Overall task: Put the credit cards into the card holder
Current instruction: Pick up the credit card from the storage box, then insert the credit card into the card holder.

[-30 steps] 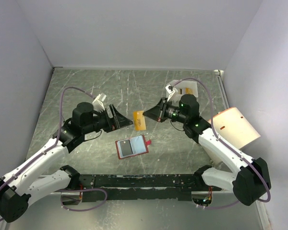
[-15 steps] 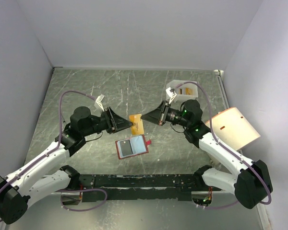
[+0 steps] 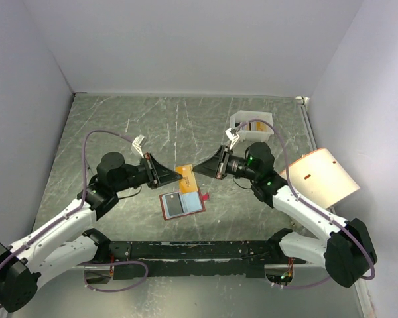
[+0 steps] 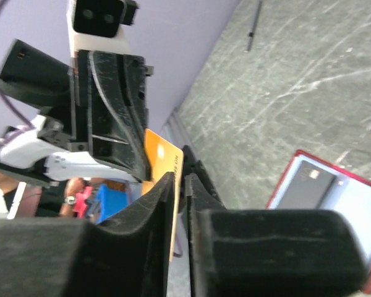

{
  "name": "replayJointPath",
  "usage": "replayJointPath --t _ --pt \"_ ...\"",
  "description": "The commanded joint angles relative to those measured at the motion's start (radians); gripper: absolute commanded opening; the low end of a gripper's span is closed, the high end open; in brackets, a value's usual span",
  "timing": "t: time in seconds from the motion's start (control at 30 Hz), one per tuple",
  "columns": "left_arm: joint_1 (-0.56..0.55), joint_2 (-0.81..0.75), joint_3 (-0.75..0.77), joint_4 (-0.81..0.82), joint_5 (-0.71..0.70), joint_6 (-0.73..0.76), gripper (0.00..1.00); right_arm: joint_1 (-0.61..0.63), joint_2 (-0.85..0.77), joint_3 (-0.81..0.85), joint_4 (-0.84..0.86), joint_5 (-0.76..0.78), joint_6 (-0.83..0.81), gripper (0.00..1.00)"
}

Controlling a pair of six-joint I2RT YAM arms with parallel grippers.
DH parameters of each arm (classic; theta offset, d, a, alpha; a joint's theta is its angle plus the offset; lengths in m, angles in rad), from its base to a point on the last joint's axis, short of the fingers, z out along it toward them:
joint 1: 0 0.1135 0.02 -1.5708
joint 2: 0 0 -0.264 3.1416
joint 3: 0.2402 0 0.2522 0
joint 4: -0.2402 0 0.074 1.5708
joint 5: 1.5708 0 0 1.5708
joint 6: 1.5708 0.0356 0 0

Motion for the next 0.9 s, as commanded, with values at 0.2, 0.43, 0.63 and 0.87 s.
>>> replayJointPath --t 0.2,0.43,0.63,0.87 --pt "0.006 -0.01 -0.025 -0.206 -0.096 0.104 0.07 0.008 -0.017 0.032 -0.34 0.283 -0.239 0.5" --pt "0.008 0.082 -0.016 -0.287 -0.149 0.185 0.07 0.014 0.101 0.041 -0.419 0.376 -0.349 0.58" --pt "0.033 0.159 -0.055 -0.247 -0.125 0.197 0.07 0.058 0.235 0.084 -0.501 0.463 -0.434 0.57" --pt "0.069 0.242 -0.089 -0.21 -0.072 0.229 0.07 0.135 0.327 0.122 -0.568 0.548 -0.483 0.55"
